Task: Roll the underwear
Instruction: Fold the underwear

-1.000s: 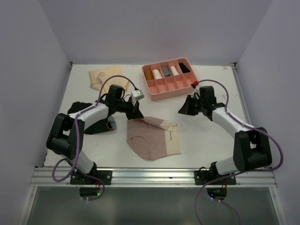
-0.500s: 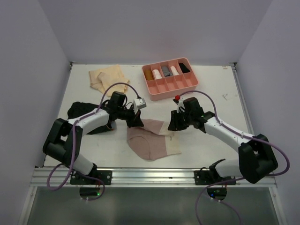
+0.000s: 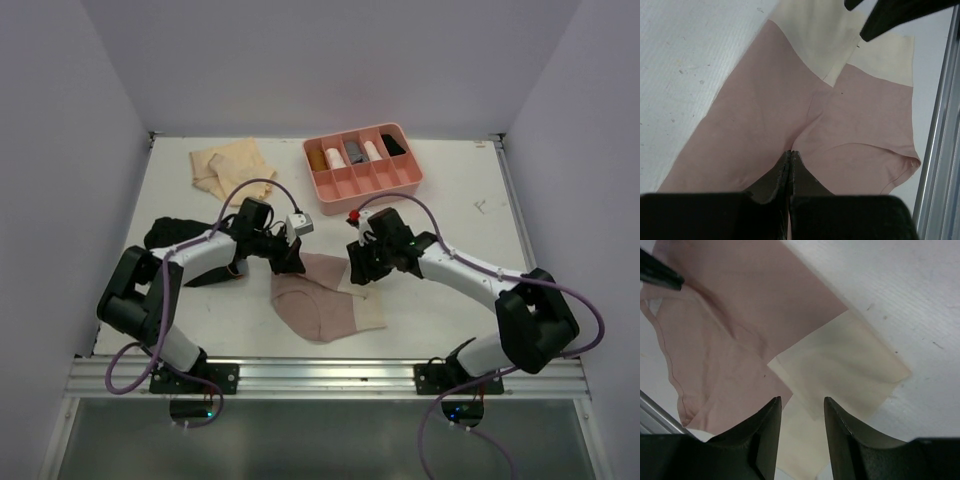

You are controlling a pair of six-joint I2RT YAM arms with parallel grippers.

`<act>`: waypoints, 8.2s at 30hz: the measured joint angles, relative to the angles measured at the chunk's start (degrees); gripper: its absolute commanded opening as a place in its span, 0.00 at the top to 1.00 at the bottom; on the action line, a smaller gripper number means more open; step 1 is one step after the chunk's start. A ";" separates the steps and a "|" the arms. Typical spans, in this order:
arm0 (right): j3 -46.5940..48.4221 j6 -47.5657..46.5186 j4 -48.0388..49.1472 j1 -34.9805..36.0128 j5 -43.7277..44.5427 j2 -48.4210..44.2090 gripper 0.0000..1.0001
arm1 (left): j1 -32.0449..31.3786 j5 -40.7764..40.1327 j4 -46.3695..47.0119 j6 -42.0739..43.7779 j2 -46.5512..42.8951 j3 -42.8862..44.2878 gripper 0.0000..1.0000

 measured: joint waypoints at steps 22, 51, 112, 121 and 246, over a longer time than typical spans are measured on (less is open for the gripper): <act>7.67 -16.74 -10.75 9.40 9.90 8.76 0.57 | 0.00 0.24 -0.57 1.49 2.75 0.55 1.00; 10.29 -18.32 -14.19 10.01 13.68 5.55 1.00 | 0.00 0.13 -1.42 1.25 -0.28 1.42 1.00; 15.45 -19.04 -18.29 9.38 16.22 16.22 1.00 | -0.72 -2.32 -2.73 0.37 3.10 3.93 1.00; 16.96 -19.02 -18.84 9.33 24.39 5.46 1.00 | -0.72 -2.84 -2.73 0.26 0.74 4.31 1.00; 24.61 -3.63 -24.52 -6.47 9.14 26.93 0.65 | 6.12 1.40 -32.20 2.25 28.37 29.29 1.00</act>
